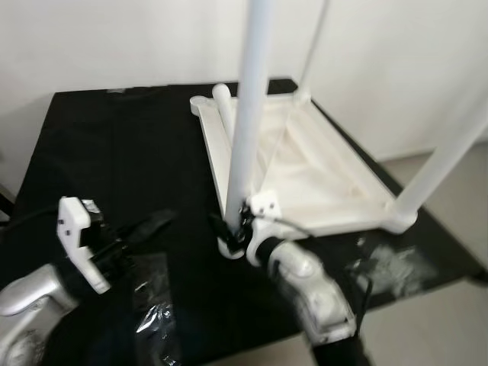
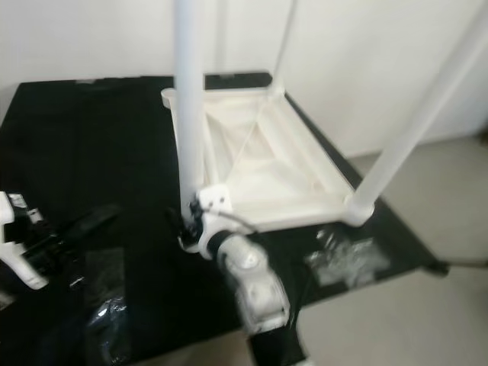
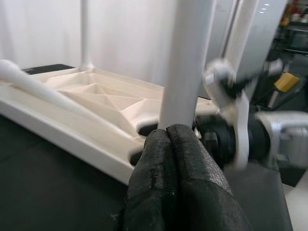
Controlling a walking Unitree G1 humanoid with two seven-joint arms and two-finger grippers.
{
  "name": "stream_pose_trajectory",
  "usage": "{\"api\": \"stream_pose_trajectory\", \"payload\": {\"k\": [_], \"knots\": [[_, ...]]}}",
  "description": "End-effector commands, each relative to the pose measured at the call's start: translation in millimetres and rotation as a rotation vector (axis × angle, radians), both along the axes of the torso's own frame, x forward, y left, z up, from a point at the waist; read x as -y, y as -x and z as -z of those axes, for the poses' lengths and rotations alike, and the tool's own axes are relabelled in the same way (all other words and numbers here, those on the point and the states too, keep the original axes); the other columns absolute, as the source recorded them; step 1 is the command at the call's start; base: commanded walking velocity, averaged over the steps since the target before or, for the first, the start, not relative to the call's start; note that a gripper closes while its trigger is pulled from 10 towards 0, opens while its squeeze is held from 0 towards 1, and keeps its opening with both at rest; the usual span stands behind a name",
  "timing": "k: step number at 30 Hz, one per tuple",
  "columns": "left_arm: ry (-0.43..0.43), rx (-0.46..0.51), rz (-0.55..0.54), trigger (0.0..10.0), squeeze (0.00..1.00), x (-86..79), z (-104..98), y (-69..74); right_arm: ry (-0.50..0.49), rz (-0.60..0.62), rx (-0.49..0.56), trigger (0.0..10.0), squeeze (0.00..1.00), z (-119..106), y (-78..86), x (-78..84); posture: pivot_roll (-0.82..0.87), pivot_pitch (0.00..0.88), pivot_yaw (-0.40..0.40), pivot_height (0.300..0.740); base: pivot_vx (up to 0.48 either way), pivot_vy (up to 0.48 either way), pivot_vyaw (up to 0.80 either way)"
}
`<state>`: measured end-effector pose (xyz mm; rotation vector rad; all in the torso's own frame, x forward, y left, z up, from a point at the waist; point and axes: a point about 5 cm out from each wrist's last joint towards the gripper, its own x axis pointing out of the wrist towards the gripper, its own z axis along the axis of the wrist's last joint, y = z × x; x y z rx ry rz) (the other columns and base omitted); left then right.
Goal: Building children table
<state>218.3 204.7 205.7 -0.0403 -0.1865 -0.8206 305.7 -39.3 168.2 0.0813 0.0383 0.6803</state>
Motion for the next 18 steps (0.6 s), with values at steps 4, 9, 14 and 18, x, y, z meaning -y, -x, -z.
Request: {"api": "stream_pose_trajectory", "payload": {"k": [4,9,14,18], "knots": [[-0.007,-0.004,0.002,10.0,0.00,1.0,2,1.8,-0.017,-0.242,0.081,10.0,0.04,-19,-10.8,8.6,0.07,0.096,-0.073,0.740,0.000,0.000,0.00],[-0.006,-0.004,0.004,10.0,0.00,2.2,2,3.3,0.096,-0.505,0.182,10.0,0.00,-42,-23.9,27.3,0.09,0.097,-0.074,0.740,0.000,0.000,0.00],[-0.005,-0.006,0.003,10.0,0.00,2.9,3,5.3,0.127,-0.607,0.185,10.0,0.00,-54,-41.4,40.9,0.10,0.098,-0.076,0.740,0.000,0.000,0.00],[-0.004,-0.007,0.004,10.0,0.00,2.8,3,6.5,0.109,-0.640,0.177,10.0,0.00,-58,-47.3,43.0,0.11,0.101,-0.072,0.740,0.000,0.000,0.00]]}}
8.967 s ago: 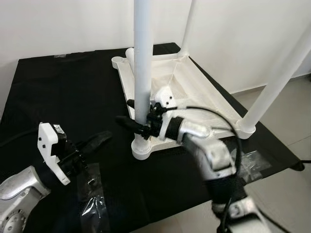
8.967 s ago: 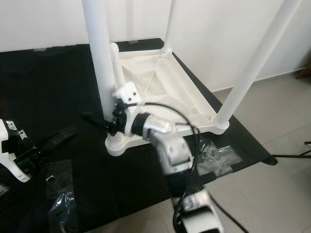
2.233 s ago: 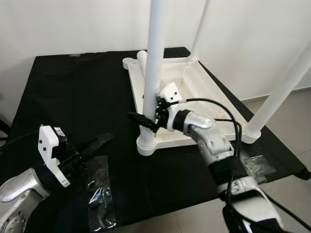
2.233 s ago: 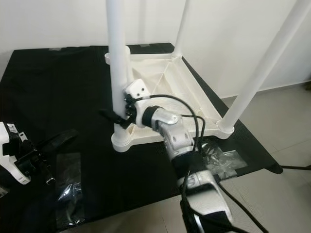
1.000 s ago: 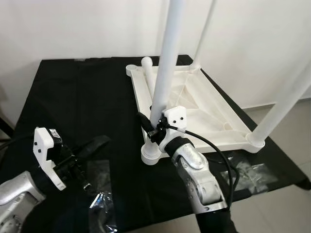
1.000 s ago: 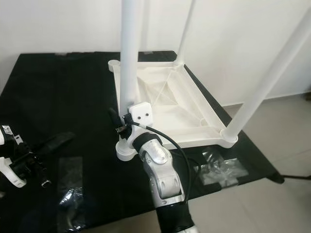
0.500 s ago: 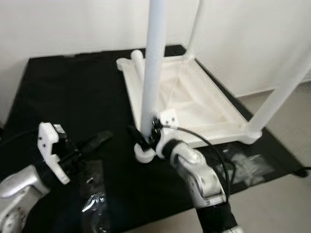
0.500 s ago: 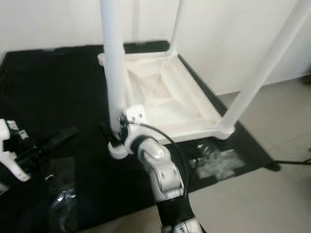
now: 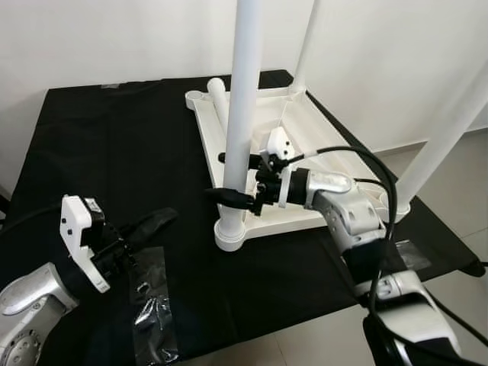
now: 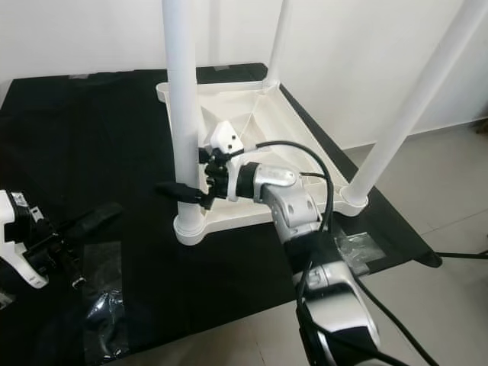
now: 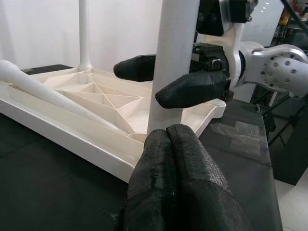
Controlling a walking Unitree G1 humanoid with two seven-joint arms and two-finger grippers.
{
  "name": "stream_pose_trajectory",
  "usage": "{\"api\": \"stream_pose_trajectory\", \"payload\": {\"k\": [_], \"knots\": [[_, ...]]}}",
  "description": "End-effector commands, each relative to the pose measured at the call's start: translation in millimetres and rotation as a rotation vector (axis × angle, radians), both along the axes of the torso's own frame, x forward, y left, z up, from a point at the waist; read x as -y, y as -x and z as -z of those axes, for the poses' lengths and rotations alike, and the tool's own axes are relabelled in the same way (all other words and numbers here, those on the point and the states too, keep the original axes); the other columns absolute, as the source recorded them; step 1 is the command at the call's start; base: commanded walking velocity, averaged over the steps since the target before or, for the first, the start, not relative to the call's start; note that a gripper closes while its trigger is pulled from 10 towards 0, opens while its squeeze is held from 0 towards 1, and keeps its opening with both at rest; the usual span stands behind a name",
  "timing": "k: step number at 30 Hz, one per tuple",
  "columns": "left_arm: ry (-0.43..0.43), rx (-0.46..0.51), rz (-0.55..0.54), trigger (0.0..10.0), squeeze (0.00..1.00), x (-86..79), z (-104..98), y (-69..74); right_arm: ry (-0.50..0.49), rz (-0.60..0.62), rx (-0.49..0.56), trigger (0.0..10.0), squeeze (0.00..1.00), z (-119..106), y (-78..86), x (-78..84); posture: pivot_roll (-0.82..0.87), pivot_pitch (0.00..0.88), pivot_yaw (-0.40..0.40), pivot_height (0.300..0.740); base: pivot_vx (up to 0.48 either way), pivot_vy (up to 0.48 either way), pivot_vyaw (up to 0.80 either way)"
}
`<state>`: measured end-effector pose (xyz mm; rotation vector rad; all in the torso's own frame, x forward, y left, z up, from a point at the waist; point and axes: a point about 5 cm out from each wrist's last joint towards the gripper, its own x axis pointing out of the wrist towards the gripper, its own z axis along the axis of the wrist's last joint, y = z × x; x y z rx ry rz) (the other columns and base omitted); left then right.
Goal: Building children table
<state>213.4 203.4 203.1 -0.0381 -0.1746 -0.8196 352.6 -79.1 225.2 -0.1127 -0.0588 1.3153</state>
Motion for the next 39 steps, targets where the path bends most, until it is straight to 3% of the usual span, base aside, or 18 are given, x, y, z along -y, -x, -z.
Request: {"api": "stream_pose_trajectory", "payload": {"k": [1,4,5,7,8,19,25,26,27,28,29,30,31,33,35,39], "knots": [[0.002,0.001,0.005,10.0,0.00,1.5,0,2.2,-0.022,-0.021,-0.003,10.0,0.00,-2,-3.7,4.1,0.11,0.101,-0.072,0.740,0.000,0.000,0.00],[0.001,-0.002,0.007,10.0,0.00,1.5,0,3.7,-0.024,-0.037,-0.015,10.0,0.00,-2,-11.2,5.3,0.12,0.104,-0.072,0.740,0.000,0.000,0.00],[0.000,-0.004,0.007,10.0,0.00,1.5,0,4.3,-0.023,-0.035,-0.024,1.1,0.00,-2,-14.0,5.1,0.12,0.106,-0.072,0.740,0.000,0.000,0.00],[0.000,-0.006,0.007,10.0,0.00,1.4,0,4.7,-0.022,-0.040,-0.029,1.1,0.00,-2,-16.0,5.0,0.12,0.106,-0.072,0.740,0.000,0.000,0.00],[-0.001,-0.007,0.007,10.0,0.00,1.5,0,5.1,-0.017,-0.045,-0.037,0.0,0.00,0,-17.3,4.7,0.13,0.109,-0.072,0.740,0.000,0.000,0.00],[0.003,-0.007,0.005,10.0,0.00,2.4,-1,4.1,0.019,-0.100,-0.040,0.0,0.00,7,-17.6,10.0,0.11,0.111,-0.070,0.740,0.000,0.000,0.00],[0.010,-0.002,0.004,10.0,0.00,2.4,-2,3.3,0.007,-0.018,-0.016,0.0,0.00,23,-3.2,19.4,0.08,0.119,-0.071,0.740,0.000,0.000,0.00],[0.011,-0.002,0.004,10.0,0.00,1.6,-2,3.2,-0.011,0.069,-0.043,0.0,0.00,34,5.6,14.8,0.06,0.122,-0.071,0.740,0.000,0.000,0.00],[0.010,-0.002,0.005,10.0,0.00,-1.0,-2,2.6,-0.093,0.417,-0.076,0.0,0.00,50,11.2,5.3,0.03,0.125,-0.052,0.740,0.000,0.000,0.00],[0.010,-0.002,0.005,10.0,0.00,-1.0,-2,2.6,-0.093,0.417,-0.076,0.0,0.00,50,11.2,5.3,0.03,0.125,-0.052,0.740,0.000,0.000,0.00],[0.009,-0.002,0.005,10.0,0.00,-2.3,-2,2.2,-0.158,0.729,-0.148,0.0,0.00,63,14.7,7.2,0.03,0.125,-0.052,0.740,0.000,0.000,0.00],[0.007,-0.003,0.005,10.0,0.00,-3.3,-3,0.8,-0.108,0.782,-0.141,0.0,0.00,80,35.0,-7.9,0.03,0.120,-0.038,0.740,0.000,0.000,0.00],[0.007,-0.003,0.006,10.0,0.00,-3.8,-3,-0.2,-0.077,0.784,-0.128,0.0,0.00,89,50.8,-19.4,0.03,0.120,-0.038,0.740,0.000,0.000,0.00],[0.002,-0.004,0.006,10.0,0.00,-4.6,-2,-1.8,-0.025,0.637,-0.108,0.0,0.00,95,70.4,-43.0,0.02,0.107,-0.034,0.740,0.000,0.000,0.00],[-0.002,-0.005,0.006,10.0,0.00,-5.0,-1,-2.5,-0.015,0.600,-0.113,0.0,0.00,97,73.1,-49.8,0.02,0.107,-0.034,0.740,0.000,0.000,0.00],[-0.002,-0.001,-0.002,10.0,0.00,-5.7,-1,-5.9,-0.027,0.644,-0.127,0.0,0.00,96,58.5,-42.1,0.02,0.093,-0.043,0.740,0.000,0.000,0.00]]}}
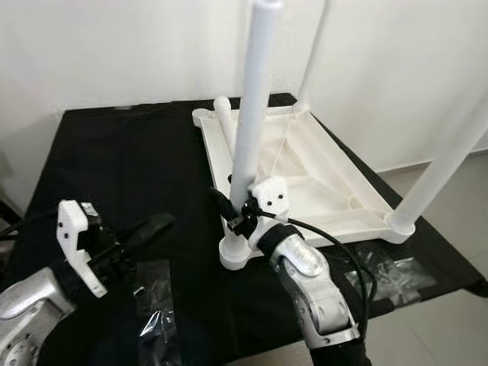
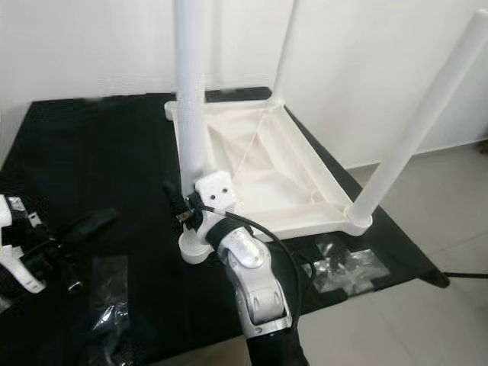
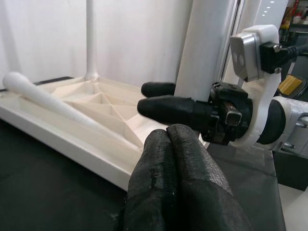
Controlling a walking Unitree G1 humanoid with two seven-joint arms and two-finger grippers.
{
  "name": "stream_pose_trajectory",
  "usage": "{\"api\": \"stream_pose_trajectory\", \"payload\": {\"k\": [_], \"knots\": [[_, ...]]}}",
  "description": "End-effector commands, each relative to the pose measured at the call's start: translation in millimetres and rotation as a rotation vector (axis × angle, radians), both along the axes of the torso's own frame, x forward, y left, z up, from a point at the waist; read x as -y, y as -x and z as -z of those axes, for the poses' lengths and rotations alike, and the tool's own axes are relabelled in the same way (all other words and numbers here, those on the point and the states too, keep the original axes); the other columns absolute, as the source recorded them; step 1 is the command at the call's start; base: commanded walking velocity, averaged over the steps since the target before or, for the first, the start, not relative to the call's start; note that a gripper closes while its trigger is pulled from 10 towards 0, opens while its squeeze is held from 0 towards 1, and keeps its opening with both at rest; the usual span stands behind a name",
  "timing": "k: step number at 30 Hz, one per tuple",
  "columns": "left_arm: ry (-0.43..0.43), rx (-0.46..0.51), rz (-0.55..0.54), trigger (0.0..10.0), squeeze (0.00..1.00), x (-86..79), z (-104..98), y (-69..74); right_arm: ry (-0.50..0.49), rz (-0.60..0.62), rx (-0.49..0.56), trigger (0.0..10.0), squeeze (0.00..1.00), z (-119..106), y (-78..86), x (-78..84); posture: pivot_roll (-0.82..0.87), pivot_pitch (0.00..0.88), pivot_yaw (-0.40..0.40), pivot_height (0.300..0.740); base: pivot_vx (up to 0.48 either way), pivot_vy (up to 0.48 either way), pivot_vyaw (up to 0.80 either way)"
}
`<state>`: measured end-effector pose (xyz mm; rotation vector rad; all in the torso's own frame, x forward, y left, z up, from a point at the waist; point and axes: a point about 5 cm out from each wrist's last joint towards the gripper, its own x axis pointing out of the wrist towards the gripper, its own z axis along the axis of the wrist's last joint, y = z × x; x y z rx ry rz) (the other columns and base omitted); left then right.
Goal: Building children table
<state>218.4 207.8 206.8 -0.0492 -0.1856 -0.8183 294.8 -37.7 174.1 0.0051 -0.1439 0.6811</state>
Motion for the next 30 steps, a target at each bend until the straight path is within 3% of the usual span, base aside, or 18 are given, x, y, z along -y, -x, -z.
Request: {"api": "stream_pose_trajectory", "payload": {"k": [1,2,3,4,5,7,8,12,13,14,15,16,20,22,29,30], "knots": [[-0.016,-0.007,-0.002,10.0,0.00,-1.3,3,-1.0,0.091,0.007,-0.186,0.0,0.00,45,0.6,-0.6,0.02,0.093,-0.043,0.740,0.000,0.000,0.00],[-0.017,-0.005,-0.003,10.0,0.00,-1.2,2,-1.5,0.096,0.013,-0.182,0.0,0.00,44,0.3,0.2,0.02,0.094,-0.042,0.740,0.000,0.000,0.00],[-0.018,-0.004,-0.006,10.0,0.00,-1.5,3,-1.4,0.102,0.019,-0.191,2.5,0.00,43,4.1,-0.4,0.02,0.093,-0.042,0.740,0.000,0.000,0.00],[-0.018,-0.004,-0.006,10.0,0.00,-1.5,3,-1.4,0.102,0.019,-0.191,2.5,0.00,43,4.1,-0.4,0.02,0.093,-0.042,0.740,0.000,0.000,0.00],[-0.019,-0.005,-0.008,10.0,0.00,-1.5,3,-1.2,0.086,0.033,-0.227,10.0,0.71,38,10.7,-2.0,0.03,0.094,-0.040,0.740,0.000,0.000,0.00],[-0.019,-0.005,-0.008,10.0,0.00,-1.5,3,-1.2,0.082,0.047,-0.238,10.0,0.71,37,13.4,-2.8,0.03,0.094,-0.040,0.740,0.000,0.000,0.00],[-0.019,-0.005,-0.006,10.0,0.00,-1.3,3,-1.6,0.053,-0.001,-0.238,10.0,1.00,31,15.3,-7.4,0.02,0.096,-0.039,0.740,0.000,0.000,0.00],[-0.015,-0.006,-0.004,10.0,0.00,-0.5,3,-1.9,-0.019,-0.186,-0.184,10.0,1.00,8,7.6,-13.9,0.02,0.098,-0.043,0.740,0.000,0.000,0.00],[-0.015,-0.006,-0.004,10.0,0.00,-0.5,3,-1.9,-0.019,-0.186,-0.184,10.0,1.00,8,7.6,-13.9,0.02,0.098,-0.043,0.740,0.000,0.000,0.00],[-0.014,-0.006,-0.004,10.0,0.00,-0.1,3,-2.0,-0.031,-0.237,-0.174,10.0,0.90,2,4.4,-12.9,0.03,0.098,-0.047,0.740,0.000,0.000,0.00],[-0.014,-0.005,-0.004,10.0,0.00,0.4,3,-1.9,-0.033,-0.311,-0.158,10.0,0.90,-4,1.8,-11.6,0.03,0.098,-0.049,0.740,0.000,0.000,0.00],[-0.013,-0.005,-0.004,10.0,0.00,0.8,3,-1.8,-0.011,-0.396,-0.122,10.0,0.00,-11,-1.4,-8.3,0.03,0.098,-0.050,0.740,0.000,0.000,0.00],[-0.013,-0.004,-0.004,10.0,0.00,1.6,3,-1.4,0.041,-0.498,-0.078,10.0,0.00,-25,-14.9,3.7,0.04,0.098,-0.052,0.740,0.000,0.000,0.00],[-0.013,-0.005,-0.003,10.0,0.00,2.2,3,-0.2,0.093,-0.564,-0.041,10.0,0.00,-41,-37.5,21.8,0.05,0.101,-0.054,0.740,0.000,0.000,0.00],[-0.013,-0.007,-0.002,10.0,0.00,2.2,3,1.2,0.103,-0.569,-0.033,10.0,0.00,-46,-53.1,31.1,0.06,0.106,-0.054,0.740,0.000,0.000,0.00],[-0.013,-0.009,-0.002,10.0,0.00,2.2,3,2.1,0.101,-0.613,-0.040,10.0,0.00,-47,-56.6,33.6,0.06,0.110,-0.053,0.740,0.000,0.000,0.00]]}}
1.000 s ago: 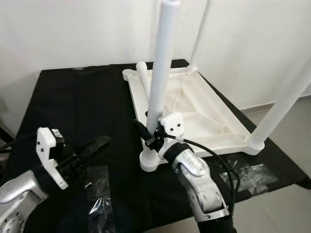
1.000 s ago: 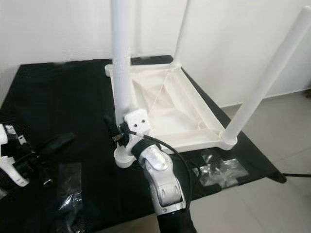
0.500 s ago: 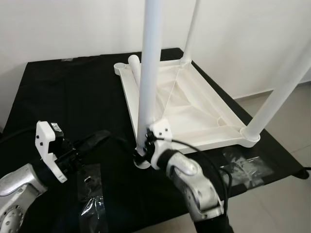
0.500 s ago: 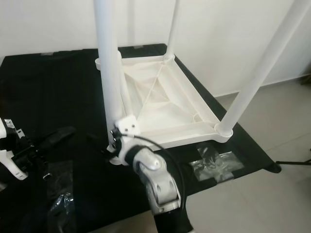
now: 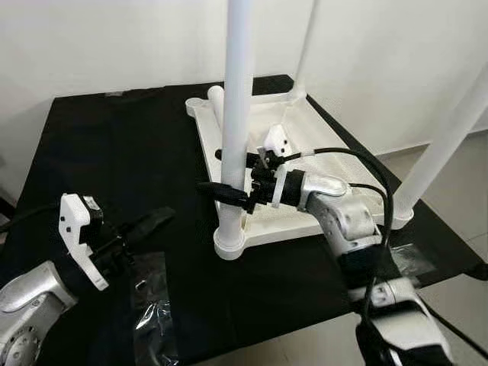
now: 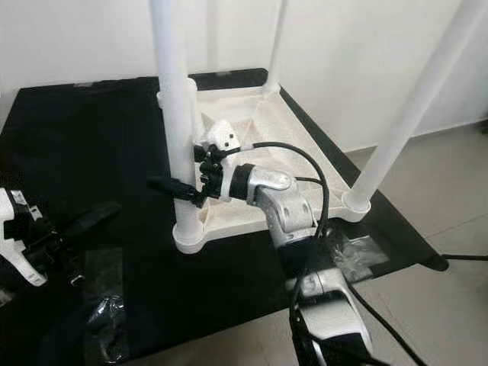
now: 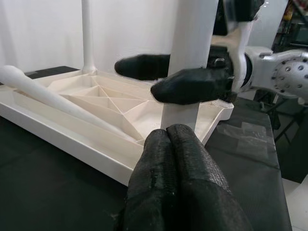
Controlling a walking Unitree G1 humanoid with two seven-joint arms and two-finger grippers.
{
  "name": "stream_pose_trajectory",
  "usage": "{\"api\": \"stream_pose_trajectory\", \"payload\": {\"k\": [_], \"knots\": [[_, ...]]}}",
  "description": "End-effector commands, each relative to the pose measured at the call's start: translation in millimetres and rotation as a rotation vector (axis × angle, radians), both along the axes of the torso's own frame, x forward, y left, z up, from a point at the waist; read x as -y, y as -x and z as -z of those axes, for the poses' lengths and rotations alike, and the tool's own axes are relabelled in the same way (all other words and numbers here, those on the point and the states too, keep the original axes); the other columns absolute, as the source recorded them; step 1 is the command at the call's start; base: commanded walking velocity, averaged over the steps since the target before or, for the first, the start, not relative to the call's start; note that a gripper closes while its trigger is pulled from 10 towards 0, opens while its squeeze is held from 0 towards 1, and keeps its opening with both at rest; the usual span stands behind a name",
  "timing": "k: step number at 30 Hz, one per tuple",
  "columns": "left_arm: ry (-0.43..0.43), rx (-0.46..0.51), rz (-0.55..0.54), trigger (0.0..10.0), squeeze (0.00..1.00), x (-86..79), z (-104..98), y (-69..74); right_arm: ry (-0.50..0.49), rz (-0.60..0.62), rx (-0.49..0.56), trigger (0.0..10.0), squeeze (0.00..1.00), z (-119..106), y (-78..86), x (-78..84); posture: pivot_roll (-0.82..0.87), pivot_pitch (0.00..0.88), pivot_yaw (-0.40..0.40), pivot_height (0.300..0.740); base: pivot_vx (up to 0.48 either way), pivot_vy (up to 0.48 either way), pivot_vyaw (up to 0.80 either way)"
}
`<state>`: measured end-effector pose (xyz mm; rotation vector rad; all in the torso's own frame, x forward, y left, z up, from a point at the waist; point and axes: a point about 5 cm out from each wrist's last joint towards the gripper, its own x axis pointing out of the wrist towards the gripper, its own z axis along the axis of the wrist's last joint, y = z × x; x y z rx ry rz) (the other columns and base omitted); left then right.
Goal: Building children table
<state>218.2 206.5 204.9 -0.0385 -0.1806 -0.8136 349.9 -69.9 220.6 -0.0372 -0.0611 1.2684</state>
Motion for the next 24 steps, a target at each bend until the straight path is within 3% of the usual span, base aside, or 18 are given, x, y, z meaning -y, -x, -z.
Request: {"api": "stream_pose_trajectory", "payload": {"k": [1,3,4,13,18,21,22,23,24], "knots": [[-0.003,-0.011,0.004,10.0,0.00,1.0,1,3.1,-0.004,-0.097,-0.020,0.5,0.00,-1,-6.0,4.9,0.07,0.112,-0.053,0.740,0.000,0.000,0.00],[-0.003,-0.012,0.005,10.0,0.00,1.0,1,3.6,-0.003,-0.116,-0.030,0.5,0.00,0,-7.7,6.2,0.07,0.112,-0.053,0.740,0.000,0.000,0.00],[-0.004,-0.013,0.005,10.0,0.00,1.1,1,4.2,0.005,-0.121,-0.036,0.0,0.00,1,-9.3,6.9,0.07,0.113,-0.053,0.740,0.000,0.000,0.00],[-0.004,-0.017,0.004,10.0,0.00,1.3,2,5.4,0.003,-0.097,-0.044,0.0,0.00,3,-15.4,11.8,0.07,0.112,-0.053,0.740,0.000,0.000,0.00],[-0.002,-0.016,0.005,10.0,0.00,1.7,1,5.3,0.014,0.005,-0.019,0.0,0.00,12,-13.5,27.5,0.06,0.111,-0.052,0.740,0.000,0.000,0.00],[-0.002,-0.015,0.006,10.0,0.00,-0.1,0,5.5,0.012,0.251,-0.045,0.0,0.00,24,-7.3,44.3,0.05,0.119,-0.055,0.740,0.000,0.000,0.00],[-0.002,-0.015,0.006,10.0,0.00,-0.1,0,5.5,0.012,0.251,-0.045,0.0,0.00,24,-7.3,44.3,0.05,0.119,-0.055,0.740,0.000,0.000,0.00],[-0.003,-0.015,0.006,10.0,0.00,-0.8,0,5.6,0.000,0.353,-0.064,0.0,0.00,29,-3.7,47.8,0.05,0.119,-0.055,0.740,0.000,0.000,0.00],[-0.004,-0.015,0.005,10.0,0.00,-2.3,0,5.2,0.026,0.546,-0.124,0.0,0.00,60,16.7,30.1,0.02,0.127,-0.040,0.740,0.000,0.000,0.00]]}}
